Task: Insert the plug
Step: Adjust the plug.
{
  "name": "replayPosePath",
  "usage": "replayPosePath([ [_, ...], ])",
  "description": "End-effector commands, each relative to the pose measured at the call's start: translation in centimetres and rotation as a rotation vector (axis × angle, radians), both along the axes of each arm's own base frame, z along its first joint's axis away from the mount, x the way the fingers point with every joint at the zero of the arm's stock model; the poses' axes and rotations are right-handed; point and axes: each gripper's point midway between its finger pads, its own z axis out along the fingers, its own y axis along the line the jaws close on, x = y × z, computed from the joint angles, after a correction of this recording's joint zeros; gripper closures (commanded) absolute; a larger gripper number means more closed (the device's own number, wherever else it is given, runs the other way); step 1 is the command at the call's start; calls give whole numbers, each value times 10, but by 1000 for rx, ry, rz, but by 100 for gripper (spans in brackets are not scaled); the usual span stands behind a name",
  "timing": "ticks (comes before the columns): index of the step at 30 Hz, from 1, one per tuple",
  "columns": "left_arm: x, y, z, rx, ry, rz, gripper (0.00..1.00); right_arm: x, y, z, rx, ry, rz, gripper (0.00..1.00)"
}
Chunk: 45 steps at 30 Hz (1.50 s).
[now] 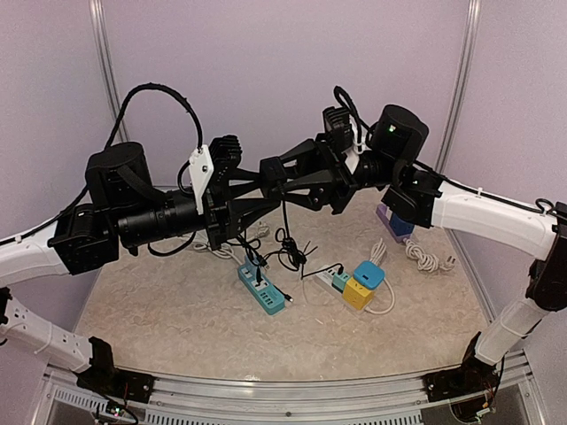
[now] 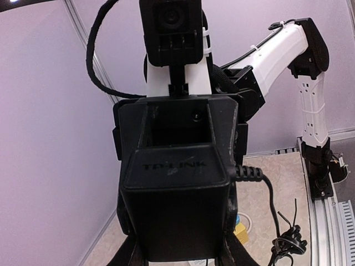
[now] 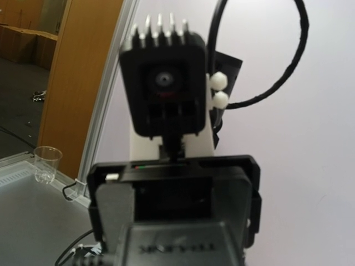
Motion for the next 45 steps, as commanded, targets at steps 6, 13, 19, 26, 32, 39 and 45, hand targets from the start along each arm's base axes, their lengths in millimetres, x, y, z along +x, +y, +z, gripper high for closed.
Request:
replayPosePath([
  [6,1,14,21,-106,-28,29,100,5,12,-12,-36,6,-55,41],
  [13,7,18,18,-106,-18,63,100,11,11,-11,-58,3,-118,23],
  [19,10,28,18,-121,-28,99,100,43,1,-10,-134,1,-388,7],
  [26,29,41,16,-129,-23,221,100,63,-20,-7,-211,17,-572,6],
  [32,66,68,1,-154,-4,494,100,144,-69,15,-344,392,-1137,12],
  [39,81,62,-28,-127,-8,560,100,103,-15,2,-427,491,-1024,9],
  [45,83,51,-42,-90,9,537,100,89,20,-10,-481,410,-1009,9],
])
